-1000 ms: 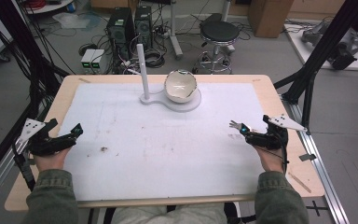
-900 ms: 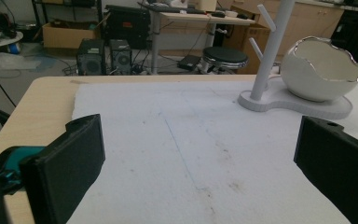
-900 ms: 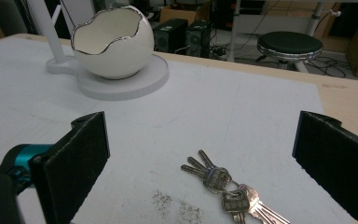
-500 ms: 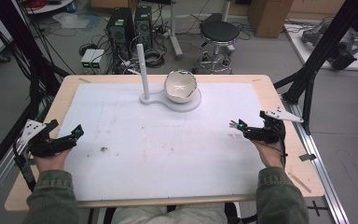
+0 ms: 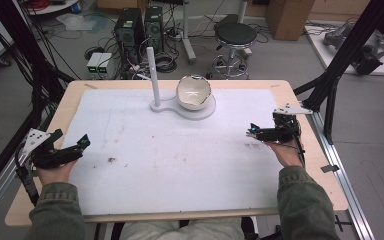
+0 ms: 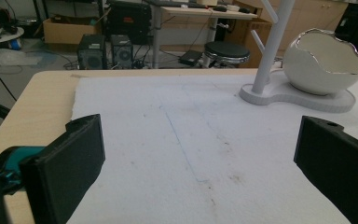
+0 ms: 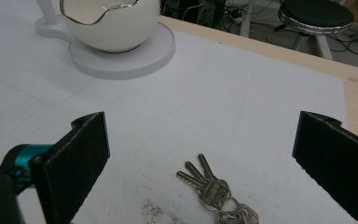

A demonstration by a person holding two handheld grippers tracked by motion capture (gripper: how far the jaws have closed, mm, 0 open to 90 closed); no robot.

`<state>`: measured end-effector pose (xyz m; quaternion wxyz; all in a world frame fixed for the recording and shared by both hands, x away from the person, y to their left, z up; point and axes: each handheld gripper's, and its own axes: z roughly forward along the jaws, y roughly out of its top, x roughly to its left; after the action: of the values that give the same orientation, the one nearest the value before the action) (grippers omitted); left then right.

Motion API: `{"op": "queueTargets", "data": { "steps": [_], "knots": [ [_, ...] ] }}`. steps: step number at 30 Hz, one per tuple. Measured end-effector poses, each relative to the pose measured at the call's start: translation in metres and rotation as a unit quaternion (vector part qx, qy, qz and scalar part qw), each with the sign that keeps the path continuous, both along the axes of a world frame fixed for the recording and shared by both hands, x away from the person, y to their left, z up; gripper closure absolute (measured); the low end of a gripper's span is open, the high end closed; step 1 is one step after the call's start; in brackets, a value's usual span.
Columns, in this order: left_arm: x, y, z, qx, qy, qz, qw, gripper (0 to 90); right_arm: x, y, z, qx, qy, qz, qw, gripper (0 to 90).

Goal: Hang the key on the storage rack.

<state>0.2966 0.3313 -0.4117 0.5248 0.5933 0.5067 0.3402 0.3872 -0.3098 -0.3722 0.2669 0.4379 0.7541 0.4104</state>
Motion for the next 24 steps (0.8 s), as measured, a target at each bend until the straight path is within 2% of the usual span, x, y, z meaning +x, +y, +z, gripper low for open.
{"op": "queueTargets", "data": {
  "steps": [5, 7, 10, 11, 17, 18, 21, 23, 24],
  "knots": [
    [0.0, 0.0, 0.0, 0.003, 0.002, 0.0, 1.0, 2.3, 0.005, 0.003, -0.001, -0.001, 0.005, 0.006, 1.0, 2.8],
    [0.001, 0.0, -0.001, 0.003, 0.001, 0.0, 1.0, 2.3, 0.011, 0.003, -0.004, -0.009, 0.018, 0.009, 0.9998, 2.7],
    [0.001, 0.0, -0.001, 0.003, 0.001, 0.0, 1.0, 2.3, 0.014, 0.003, -0.004, -0.012, 0.023, 0.01, 0.9996, 2.7],
    [0.001, 0.0, -0.001, 0.002, 0.001, 0.0, 1.0, 2.3, 0.018, 0.003, -0.003, -0.016, 0.03, 0.014, 0.9993, 2.8],
    [0.001, 0.0, -0.001, 0.005, 0.002, -0.001, 1.0, 2.3, 0.028, 0.006, 0.003, -0.033, 0.038, 0.025, 0.9984, 2.7],
    [0.001, 0.0, -0.001, 0.004, 0.004, -0.002, 1.0, 2.3, 0.032, 0.008, 0.004, -0.034, 0.049, 0.031, 0.9977, 2.7],
    [0.002, -0.001, -0.002, 0.004, 0.008, -0.006, 0.9999, 2.3, 0.036, 0.009, 0.002, -0.044, 0.057, 0.035, 0.9968, 2.4],
    [0.002, -0.002, -0.002, 0.004, 0.008, -0.009, 0.9999, 2.3, 0.043, 0.01, 0.001, -0.064, 0.068, 0.044, 0.9947, 2.3],
    [0.002, -0.001, -0.002, 0.004, 0.008, -0.008, 0.9999, 2.3, 0.045, 0.01, 0.0, -0.065, 0.073, 0.048, 0.994, 2.3]
  ]
}}
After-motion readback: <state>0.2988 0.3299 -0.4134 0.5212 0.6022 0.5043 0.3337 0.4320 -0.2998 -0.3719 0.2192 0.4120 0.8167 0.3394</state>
